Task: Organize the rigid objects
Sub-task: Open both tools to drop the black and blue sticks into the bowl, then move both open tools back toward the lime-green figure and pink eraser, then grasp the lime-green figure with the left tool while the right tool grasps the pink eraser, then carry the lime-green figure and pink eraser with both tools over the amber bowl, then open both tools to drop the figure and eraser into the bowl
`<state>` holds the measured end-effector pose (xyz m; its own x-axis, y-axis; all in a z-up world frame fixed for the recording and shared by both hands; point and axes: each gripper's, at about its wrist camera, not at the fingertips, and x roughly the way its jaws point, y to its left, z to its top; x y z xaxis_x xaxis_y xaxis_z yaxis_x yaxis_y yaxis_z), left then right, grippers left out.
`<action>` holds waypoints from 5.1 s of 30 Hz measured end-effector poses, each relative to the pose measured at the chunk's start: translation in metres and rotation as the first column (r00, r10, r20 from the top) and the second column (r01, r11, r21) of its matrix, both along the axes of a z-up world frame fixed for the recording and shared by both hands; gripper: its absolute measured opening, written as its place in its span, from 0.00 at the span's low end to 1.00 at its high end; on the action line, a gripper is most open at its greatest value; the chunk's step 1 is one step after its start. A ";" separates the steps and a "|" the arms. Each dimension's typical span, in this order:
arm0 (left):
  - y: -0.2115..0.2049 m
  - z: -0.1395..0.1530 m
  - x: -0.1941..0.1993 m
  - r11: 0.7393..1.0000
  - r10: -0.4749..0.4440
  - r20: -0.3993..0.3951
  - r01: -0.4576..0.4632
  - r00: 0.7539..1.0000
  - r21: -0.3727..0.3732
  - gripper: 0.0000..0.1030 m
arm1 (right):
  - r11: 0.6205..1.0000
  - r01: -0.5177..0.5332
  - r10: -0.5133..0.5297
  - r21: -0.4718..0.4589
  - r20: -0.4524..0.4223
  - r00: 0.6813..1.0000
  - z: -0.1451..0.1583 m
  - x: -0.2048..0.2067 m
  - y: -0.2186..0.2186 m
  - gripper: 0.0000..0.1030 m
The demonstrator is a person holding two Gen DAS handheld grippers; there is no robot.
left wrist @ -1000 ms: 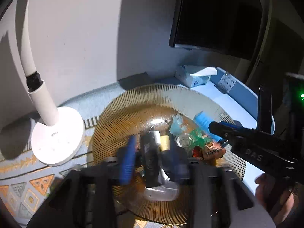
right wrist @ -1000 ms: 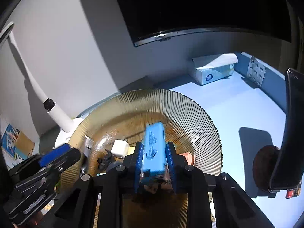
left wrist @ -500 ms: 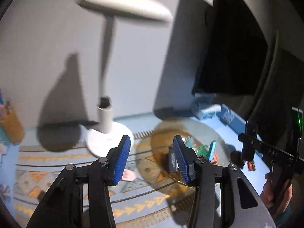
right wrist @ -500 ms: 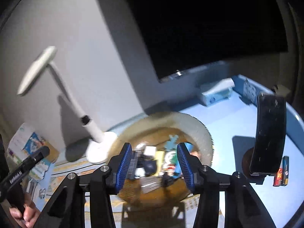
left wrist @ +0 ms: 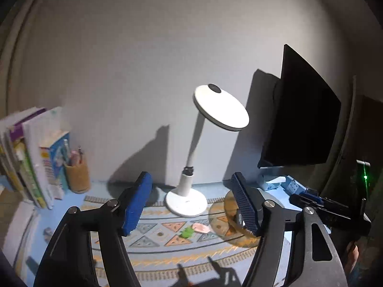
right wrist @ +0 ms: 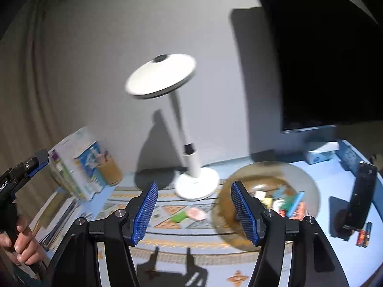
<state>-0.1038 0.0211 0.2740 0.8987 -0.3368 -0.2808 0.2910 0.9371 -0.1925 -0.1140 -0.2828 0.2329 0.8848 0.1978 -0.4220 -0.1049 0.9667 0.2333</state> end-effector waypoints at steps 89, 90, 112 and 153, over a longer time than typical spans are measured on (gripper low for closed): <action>-0.049 -0.260 0.228 0.955 -0.087 -0.529 0.222 0.844 0.197 0.28 | 0.955 -0.174 0.060 -0.238 -0.421 0.905 -0.230 0.241 0.121 0.34; -0.049 -0.260 0.227 0.954 -0.087 -0.526 0.222 0.846 0.199 0.28 | 0.955 -0.178 0.063 -0.239 -0.421 0.905 -0.231 0.239 0.121 0.34; -0.083 -0.202 0.116 0.954 -0.115 -0.443 0.223 0.889 0.199 0.28 | 0.985 -0.161 0.131 -0.056 -0.353 0.926 -0.180 0.066 0.050 0.34; -0.306 -0.182 0.201 0.887 -0.315 -0.435 0.425 0.843 0.181 0.28 | 0.955 0.293 -0.264 0.045 -0.321 0.910 -0.144 0.134 -0.186 0.34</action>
<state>0.0974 -0.2850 0.0924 0.5225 -0.4873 -0.6997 0.5803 0.8045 -0.1269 0.0199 -0.4690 0.0890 0.7385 0.0128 -0.6741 0.2564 0.9194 0.2984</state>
